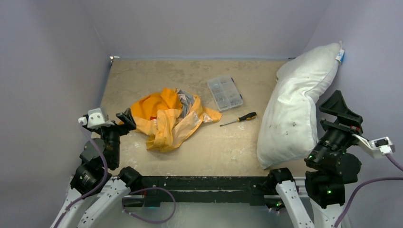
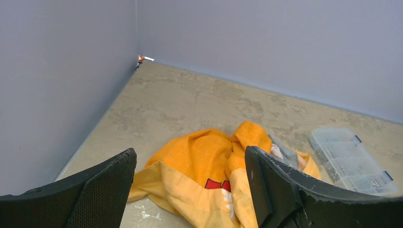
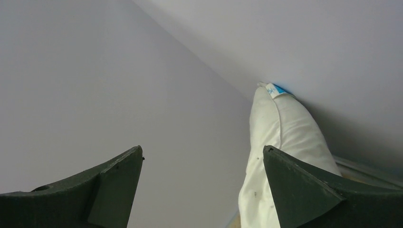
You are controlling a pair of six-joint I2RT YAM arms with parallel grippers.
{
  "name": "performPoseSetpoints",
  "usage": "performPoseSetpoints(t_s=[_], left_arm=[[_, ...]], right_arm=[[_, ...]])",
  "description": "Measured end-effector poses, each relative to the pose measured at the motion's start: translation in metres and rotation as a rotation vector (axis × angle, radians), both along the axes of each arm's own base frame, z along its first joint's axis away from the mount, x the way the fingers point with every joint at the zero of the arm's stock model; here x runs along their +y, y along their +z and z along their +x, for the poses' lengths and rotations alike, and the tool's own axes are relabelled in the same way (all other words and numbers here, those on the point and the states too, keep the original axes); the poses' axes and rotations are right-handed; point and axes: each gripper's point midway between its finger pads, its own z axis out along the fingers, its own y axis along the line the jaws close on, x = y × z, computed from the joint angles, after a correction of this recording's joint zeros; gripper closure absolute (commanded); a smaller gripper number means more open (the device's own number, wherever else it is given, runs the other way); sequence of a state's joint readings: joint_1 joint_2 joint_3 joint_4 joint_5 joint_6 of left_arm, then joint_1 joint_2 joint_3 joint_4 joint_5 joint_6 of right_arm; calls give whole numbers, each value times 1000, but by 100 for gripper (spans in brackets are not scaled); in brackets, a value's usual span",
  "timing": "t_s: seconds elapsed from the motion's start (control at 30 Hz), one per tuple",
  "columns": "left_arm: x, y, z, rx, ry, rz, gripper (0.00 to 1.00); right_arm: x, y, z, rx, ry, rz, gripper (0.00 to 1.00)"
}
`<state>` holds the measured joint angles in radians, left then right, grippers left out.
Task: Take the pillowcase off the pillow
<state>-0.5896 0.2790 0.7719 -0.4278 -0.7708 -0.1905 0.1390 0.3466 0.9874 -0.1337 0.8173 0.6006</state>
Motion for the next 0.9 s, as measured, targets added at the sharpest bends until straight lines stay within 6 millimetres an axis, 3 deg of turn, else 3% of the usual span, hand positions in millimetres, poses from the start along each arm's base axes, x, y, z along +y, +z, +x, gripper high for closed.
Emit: performPoseSetpoints(t_s=[0.1,0.2,0.43,0.9], left_arm=[[2,-15,1,6,14,3,17],[4,-23,-1,-8,22,-14,15],[15,-18,-13,-99,42,-87,12],[23,-17,-20,-150,68,-143,10]], right_arm=[[-1,-10,-4,7,-6,-13,1],[-4,-9,-22,-48,-11,-14,1],[-11,8,-69,-215,-23,-4,1],[-6,4,-52,-175,-7,-27,1]])
